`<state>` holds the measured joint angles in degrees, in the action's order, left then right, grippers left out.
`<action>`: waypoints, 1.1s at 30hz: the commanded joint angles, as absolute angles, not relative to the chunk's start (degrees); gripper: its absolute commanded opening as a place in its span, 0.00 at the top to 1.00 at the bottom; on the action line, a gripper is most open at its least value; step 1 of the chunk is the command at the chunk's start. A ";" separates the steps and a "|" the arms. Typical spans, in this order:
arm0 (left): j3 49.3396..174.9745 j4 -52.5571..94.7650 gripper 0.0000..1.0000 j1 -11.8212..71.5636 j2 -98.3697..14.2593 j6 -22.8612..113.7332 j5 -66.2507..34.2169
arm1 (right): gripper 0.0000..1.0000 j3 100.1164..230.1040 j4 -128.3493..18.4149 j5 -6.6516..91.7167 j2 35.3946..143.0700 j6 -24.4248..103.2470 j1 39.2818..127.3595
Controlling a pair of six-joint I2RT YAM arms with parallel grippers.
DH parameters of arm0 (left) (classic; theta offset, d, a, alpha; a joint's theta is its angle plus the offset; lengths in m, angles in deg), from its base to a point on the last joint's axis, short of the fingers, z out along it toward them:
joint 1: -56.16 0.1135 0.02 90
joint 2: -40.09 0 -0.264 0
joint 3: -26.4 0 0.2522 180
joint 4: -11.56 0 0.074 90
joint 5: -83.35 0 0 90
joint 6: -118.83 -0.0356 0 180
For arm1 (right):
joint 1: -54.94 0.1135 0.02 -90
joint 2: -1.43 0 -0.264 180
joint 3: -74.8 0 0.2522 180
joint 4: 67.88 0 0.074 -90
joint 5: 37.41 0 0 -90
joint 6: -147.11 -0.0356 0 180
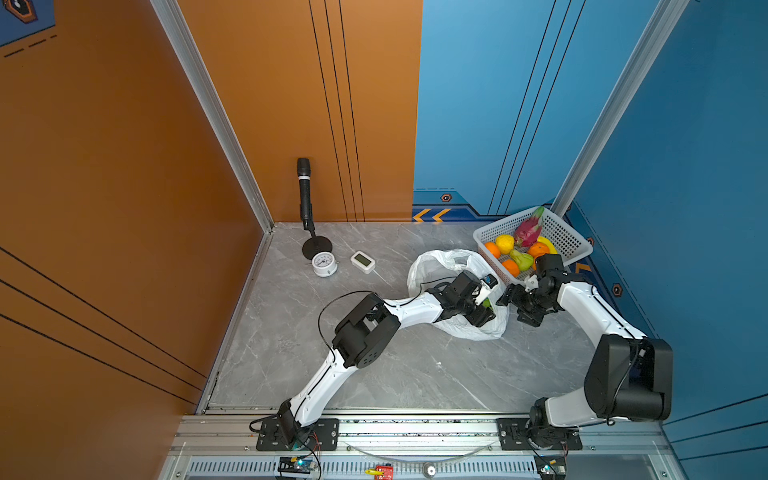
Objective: Untie the knot of the plastic bag and take out the fruit
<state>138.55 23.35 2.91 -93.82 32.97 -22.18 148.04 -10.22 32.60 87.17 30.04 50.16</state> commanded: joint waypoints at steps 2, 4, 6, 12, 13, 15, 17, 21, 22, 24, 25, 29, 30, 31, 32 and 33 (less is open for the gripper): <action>132.66 23.95 0.33 3.25 -89.62 32.76 -20.07 | 0.20 149.29 -12.60 33.42 91.81 29.11 52.31; 130.57 23.36 0.32 3.25 -88.03 32.86 -19.75 | 0.22 149.55 -12.88 32.70 93.48 29.50 53.90; 129.00 23.17 0.32 3.26 -86.73 32.94 -19.03 | 0.34 149.22 -12.77 33.82 94.14 29.69 54.92; 124.81 21.73 0.25 3.60 -82.01 33.72 -16.35 | 0.62 146.88 -12.11 37.49 93.76 28.98 54.85; 124.33 21.57 0.25 3.76 -81.24 33.82 -15.88 | 0.64 146.74 -11.49 37.87 93.72 29.46 54.86; 123.95 21.31 0.24 3.84 -79.97 34.01 -15.69 | 0.65 146.19 -10.82 38.06 93.49 30.29 54.94; 124.03 20.91 0.24 3.92 -79.15 34.13 -15.85 | 0.69 145.29 -10.85 38.46 93.03 30.46 54.94; 126.23 20.77 0.25 3.95 -79.54 34.92 -18.09 | 0.72 144.55 -12.13 36.95 92.49 30.22 55.29; 127.05 21.17 0.26 3.95 -80.17 35.10 -18.45 | 0.72 144.51 -12.27 36.92 92.48 30.22 55.50; 128.41 21.93 0.28 3.80 -81.65 35.33 -18.32 | 0.72 144.71 -12.46 36.71 92.70 30.03 55.64; 129.06 22.43 0.28 3.86 -82.23 35.53 -18.17 | 0.72 144.82 -12.46 36.61 92.78 29.91 55.64; 131.87 24.85 0.29 3.87 -84.37 35.08 -18.57 | 0.72 144.57 -12.68 36.39 92.67 29.54 55.64; 132.24 25.16 0.28 3.76 -84.75 34.69 -18.98 | 0.72 144.40 -12.73 36.40 92.57 29.51 55.64; 132.57 25.30 0.28 3.75 -85.08 34.50 -19.77 | 0.71 144.38 -12.80 36.40 92.56 29.51 55.51; 133.06 25.83 0.27 3.61 -85.45 34.10 -20.88 | 0.71 144.37 -12.81 36.38 92.55 29.42 55.55; 133.63 27.08 0.25 3.58 -85.82 33.35 -21.56 | 0.71 144.37 -12.76 36.33 92.57 29.30 55.55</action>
<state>131.42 23.32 3.39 -83.76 34.57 -18.39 145.09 -13.23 36.16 93.33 29.67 55.34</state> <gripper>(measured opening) 0.740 0.290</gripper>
